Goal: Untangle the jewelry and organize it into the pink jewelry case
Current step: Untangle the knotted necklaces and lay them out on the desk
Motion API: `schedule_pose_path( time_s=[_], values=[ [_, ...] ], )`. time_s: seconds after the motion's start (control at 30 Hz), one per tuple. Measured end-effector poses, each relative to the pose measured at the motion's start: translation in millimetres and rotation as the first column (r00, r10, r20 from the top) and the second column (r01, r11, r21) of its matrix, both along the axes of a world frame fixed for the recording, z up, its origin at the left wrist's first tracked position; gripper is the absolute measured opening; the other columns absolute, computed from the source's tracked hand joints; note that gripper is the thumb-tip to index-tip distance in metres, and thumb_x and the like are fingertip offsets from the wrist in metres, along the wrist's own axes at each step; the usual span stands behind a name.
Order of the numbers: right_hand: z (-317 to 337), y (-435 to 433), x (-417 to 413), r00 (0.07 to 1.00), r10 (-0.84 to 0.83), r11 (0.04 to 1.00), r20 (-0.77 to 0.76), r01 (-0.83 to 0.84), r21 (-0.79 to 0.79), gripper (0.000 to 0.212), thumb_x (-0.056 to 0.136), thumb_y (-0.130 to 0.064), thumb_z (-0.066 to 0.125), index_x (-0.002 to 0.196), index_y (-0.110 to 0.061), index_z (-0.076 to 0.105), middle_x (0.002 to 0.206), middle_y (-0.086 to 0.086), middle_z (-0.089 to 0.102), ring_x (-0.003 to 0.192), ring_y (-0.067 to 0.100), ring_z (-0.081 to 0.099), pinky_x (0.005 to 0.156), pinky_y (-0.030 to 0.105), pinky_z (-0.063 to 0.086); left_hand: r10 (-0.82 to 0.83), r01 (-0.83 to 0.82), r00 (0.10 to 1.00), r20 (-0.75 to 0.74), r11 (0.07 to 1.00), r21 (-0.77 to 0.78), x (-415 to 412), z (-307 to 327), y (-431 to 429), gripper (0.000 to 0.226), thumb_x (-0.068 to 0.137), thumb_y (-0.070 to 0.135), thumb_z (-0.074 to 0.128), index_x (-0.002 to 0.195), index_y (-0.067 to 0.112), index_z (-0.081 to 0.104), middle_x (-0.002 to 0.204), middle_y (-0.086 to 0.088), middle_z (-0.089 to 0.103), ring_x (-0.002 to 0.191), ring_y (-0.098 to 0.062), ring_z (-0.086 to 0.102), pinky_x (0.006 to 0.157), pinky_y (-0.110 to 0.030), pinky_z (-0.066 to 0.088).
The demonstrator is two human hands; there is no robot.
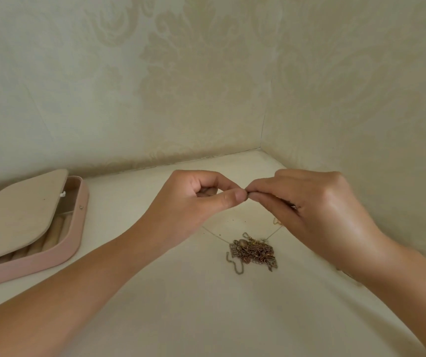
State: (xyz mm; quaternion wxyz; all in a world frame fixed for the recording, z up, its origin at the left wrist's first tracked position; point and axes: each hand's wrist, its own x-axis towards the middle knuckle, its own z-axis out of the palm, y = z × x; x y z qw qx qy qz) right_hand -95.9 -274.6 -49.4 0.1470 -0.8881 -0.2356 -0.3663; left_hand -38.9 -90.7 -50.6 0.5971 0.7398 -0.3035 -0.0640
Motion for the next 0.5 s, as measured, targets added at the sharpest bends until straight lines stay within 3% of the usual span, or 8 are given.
schedule_pose_path(
  time_s=[0.1, 0.17, 0.2, 0.33, 0.5],
  values=[
    [0, -3, 2, 1.000, 0.016, 0.998, 0.006, -0.015, -0.055, 0.023, 0.094, -0.026, 0.053, 0.088, -0.019, 0.074, 0.058, -0.006, 0.049, 0.048, 0.012, 0.042, 0.040, 0.029, 0.040, -0.038, 0.038, 0.997, -0.062, 0.999, 0.001, 0, -2, -1, 0.025, 0.065, 0.040, 0.077, 0.070, 0.016, 0.073, 0.057, -0.018, 0.029, 0.046, -0.010, 0.019, 0.043, -0.015, 0.018],
    [-2, -3, 3, 0.999, 0.033, 0.999, 0.011, -0.032, -0.044, 0.022, 0.092, -0.027, 0.055, 0.087, -0.019, 0.075, 0.057, -0.005, 0.049, 0.047, 0.010, 0.040, 0.039, 0.028, 0.039, -0.069, 0.069, 0.994, -0.086, 0.998, 0.002, 1, -4, -2, 0.017, 0.070, 0.030, 0.080, 0.065, 0.017, 0.069, 0.047, 0.001, 0.029, 0.042, -0.006, 0.021, 0.043, -0.013, 0.021],
    [-3, -1, 3, 0.999, 0.040, 0.999, 0.007, -0.040, -0.026, 0.021, 0.090, -0.028, 0.057, 0.086, -0.019, 0.076, 0.057, -0.006, 0.050, 0.048, 0.008, 0.038, 0.040, 0.027, 0.039, -0.074, 0.074, 0.993, -0.090, 0.997, -0.003, 1, -5, -3, 0.012, 0.071, 0.026, 0.072, 0.063, 0.019, 0.067, 0.045, 0.007, 0.029, 0.042, -0.007, 0.021, 0.044, -0.014, 0.021],
    [-4, 4, 2, 0.995, 0.084, 0.983, -0.056, -0.074, 0.167, 0.019, 0.085, -0.031, 0.062, 0.083, -0.020, 0.077, 0.055, -0.022, 0.039, 0.052, -0.001, 0.038, 0.052, 0.006, 0.029, -0.055, 0.051, 0.996, -0.068, 0.997, -0.065, 0, -8, -5, 0.012, 0.073, 0.020, 0.060, 0.061, 0.020, 0.064, 0.044, 0.010, 0.029, 0.042, -0.006, 0.021, 0.043, -0.014, 0.022],
    [-4, 9, 0, 0.996, 0.061, 0.951, -0.064, -0.038, 0.305, 0.009, 0.080, -0.023, 0.069, 0.081, -0.020, 0.078, 0.051, -0.024, 0.040, 0.050, -0.002, 0.039, 0.052, 0.004, 0.027, 0.013, -0.010, 1.000, 0.028, 0.993, -0.116, -2, -11, -6, 0.013, 0.076, 0.023, 0.062, 0.067, 0.013, 0.063, 0.046, 0.008, 0.030, 0.043, -0.005, 0.024, 0.043, -0.014, 0.024]
  ],
)
